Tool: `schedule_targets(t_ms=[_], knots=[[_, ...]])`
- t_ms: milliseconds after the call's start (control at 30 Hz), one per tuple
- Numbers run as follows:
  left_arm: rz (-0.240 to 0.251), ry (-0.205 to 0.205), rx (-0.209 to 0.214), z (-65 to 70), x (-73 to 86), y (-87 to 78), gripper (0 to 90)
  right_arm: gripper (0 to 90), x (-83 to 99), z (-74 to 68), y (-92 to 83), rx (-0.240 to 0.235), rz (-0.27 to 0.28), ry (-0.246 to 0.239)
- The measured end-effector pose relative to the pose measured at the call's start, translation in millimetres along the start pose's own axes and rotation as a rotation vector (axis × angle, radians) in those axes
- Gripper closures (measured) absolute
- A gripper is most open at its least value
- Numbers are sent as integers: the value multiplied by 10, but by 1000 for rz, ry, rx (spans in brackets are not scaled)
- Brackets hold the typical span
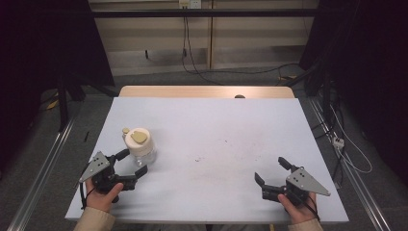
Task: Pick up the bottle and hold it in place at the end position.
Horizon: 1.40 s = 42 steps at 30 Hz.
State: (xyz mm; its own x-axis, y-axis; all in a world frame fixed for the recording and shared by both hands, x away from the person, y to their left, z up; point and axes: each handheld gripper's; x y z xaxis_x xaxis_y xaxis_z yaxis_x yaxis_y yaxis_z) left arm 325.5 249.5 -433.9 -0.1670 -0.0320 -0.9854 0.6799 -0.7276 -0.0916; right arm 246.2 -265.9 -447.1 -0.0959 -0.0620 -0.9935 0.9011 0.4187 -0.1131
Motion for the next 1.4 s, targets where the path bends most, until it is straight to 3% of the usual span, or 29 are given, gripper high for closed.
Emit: schedule_targets(t_ms=[233, 600, 667, 767, 1167, 1400], knots=[[-13, -12, -7, -41, -15, -8, 32, 32, -2, -19, 16, -7, -4, -8], [-82, -21, -94, -110, -5, 34, 34, 34, -4, -9, 0, 4, -3, -7], [-80, -39, -113, -127, -5, 39, 36, 37, -3, -11, 7, 2, -4, -11], [-86, -31, -133, -156, -5, 45, 37, 39, -1, -14, 14, -1, -7, -12], [-103, -47, -166, -244, 17, 156, 38, 39, 9, -6, 29, 6, -10, -11], [-112, -36, -184, -272, 24, 217, 37, 40, 8, -5, 34, 4, -11, -10]])
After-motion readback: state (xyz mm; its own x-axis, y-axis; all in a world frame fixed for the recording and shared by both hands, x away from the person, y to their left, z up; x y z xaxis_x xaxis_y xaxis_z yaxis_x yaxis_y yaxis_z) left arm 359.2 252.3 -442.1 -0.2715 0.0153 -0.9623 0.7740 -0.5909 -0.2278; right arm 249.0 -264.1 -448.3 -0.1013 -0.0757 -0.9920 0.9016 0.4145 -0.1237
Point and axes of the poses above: each handheld gripper's, and its own axes: y roughly forward along the jaws, x roughly out of its underside, z roughly to its right, and after that the axes turned 6 degrees about z, right-handed
